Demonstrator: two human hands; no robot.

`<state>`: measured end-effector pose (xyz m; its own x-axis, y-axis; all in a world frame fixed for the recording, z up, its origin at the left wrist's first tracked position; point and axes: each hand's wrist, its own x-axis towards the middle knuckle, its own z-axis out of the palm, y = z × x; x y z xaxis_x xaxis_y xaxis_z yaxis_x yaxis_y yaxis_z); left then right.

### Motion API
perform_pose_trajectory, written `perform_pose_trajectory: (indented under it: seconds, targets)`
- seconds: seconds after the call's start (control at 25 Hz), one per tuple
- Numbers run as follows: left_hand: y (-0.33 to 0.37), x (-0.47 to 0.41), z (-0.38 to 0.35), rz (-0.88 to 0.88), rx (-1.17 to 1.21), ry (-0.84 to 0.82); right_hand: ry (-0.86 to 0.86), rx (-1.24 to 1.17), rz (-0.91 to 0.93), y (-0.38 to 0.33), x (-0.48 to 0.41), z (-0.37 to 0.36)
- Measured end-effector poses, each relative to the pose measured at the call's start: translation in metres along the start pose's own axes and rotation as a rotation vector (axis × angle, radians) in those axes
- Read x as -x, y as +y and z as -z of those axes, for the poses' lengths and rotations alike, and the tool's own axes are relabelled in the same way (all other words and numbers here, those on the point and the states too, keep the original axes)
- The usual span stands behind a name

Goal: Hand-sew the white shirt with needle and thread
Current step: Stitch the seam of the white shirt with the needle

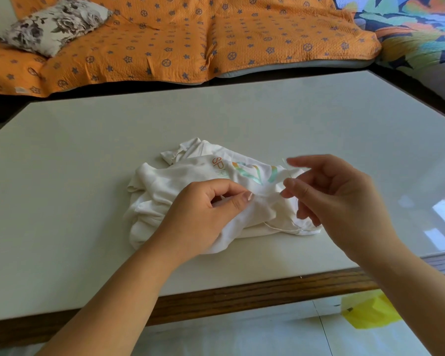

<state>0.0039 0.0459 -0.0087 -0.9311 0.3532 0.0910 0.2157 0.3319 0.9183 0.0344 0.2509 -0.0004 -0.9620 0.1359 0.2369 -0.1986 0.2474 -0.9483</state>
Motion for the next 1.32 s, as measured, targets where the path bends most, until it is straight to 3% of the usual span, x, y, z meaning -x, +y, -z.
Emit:
perform_pose_trajectory:
  seconds: [0.16, 0.36, 0.8, 1.32]
  targets:
    - [0.0, 0.0, 0.001, 0.037, 0.044, 0.002, -0.022, 0.412, 0.292, 0.01, 0.001, -0.001]
    - [0.002, 0.001, 0.001, 0.033, 0.061, -0.006, -0.126, 0.524, 0.501, 0.015, 0.002, -0.009]
    - [0.004, 0.004, 0.007, -0.048, -0.051, 0.042, -0.147, 0.31, 0.291, 0.003, -0.001, -0.007]
    - [-0.001, 0.002, 0.003, -0.164, -0.197, 0.131, -0.179, 0.357, 0.299, 0.005, -0.003, -0.01]
